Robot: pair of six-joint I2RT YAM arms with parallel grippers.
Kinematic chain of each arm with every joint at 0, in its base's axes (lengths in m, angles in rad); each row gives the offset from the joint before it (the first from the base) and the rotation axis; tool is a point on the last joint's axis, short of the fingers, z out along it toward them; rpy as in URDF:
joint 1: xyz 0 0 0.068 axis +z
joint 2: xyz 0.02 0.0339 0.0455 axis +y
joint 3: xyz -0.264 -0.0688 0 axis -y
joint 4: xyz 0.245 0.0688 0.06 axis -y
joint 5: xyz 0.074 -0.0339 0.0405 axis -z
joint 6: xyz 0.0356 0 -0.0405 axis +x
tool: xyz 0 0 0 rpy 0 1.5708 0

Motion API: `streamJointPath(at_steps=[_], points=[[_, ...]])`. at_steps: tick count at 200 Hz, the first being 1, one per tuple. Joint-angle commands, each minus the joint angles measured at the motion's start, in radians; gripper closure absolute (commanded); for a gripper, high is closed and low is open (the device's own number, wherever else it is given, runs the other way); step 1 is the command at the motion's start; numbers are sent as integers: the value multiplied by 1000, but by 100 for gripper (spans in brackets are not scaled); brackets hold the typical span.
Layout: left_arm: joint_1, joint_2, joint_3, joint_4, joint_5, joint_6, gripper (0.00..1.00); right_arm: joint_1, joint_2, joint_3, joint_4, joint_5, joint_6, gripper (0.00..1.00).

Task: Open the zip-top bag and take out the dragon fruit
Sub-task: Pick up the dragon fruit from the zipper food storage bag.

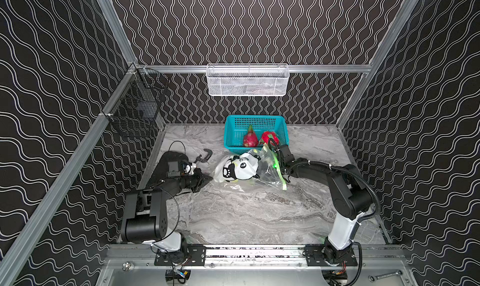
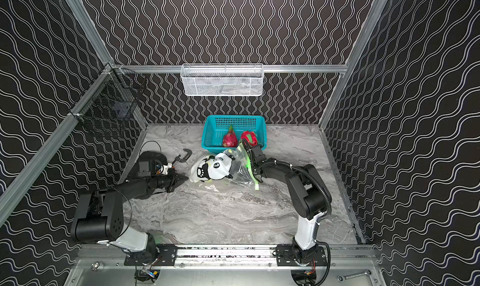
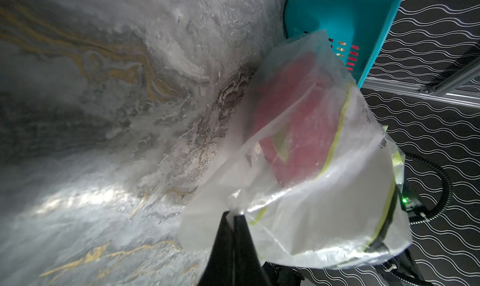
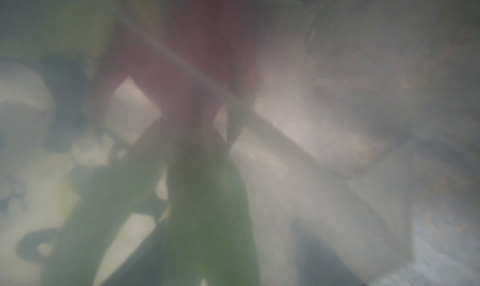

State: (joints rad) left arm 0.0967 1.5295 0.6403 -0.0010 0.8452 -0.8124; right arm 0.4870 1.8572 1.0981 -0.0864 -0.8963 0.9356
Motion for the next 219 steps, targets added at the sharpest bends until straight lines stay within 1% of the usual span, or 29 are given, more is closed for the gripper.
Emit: streamJointPath(at_steps=[1,15,26,37,68,87,101,123,143,150,161,179,219], points=[[-2,8,12,20,27,12,100,2,-3,9,84,-30,38,33],[-1,13,13,28,29,9,100,2,1,22,80,-37,31,37],[-1,15,16,33,32,4,100,2,2,27,79,-45,29,45],[-1,17,16,38,33,1,100,2,2,29,87,-50,33,49],[0,17,20,33,34,2,100,7,-1,16,154,-85,69,71],[-1,18,25,31,35,2,100,18,-1,19,183,-142,81,71],[-1,20,29,27,35,4,100,27,10,41,132,-172,48,70],[-2,24,34,28,40,3,100,32,29,76,-3,-161,-39,70],[-1,23,35,24,41,8,100,32,34,78,-18,-141,-55,71],[-1,21,35,22,39,10,100,33,34,75,-8,-133,-48,74],[-1,18,35,16,37,13,100,33,34,80,-4,-122,-41,86],[-2,18,35,9,36,19,100,33,29,96,-25,-109,-51,100],[4,11,60,-34,16,32,100,27,-25,137,-217,-70,-169,100]])
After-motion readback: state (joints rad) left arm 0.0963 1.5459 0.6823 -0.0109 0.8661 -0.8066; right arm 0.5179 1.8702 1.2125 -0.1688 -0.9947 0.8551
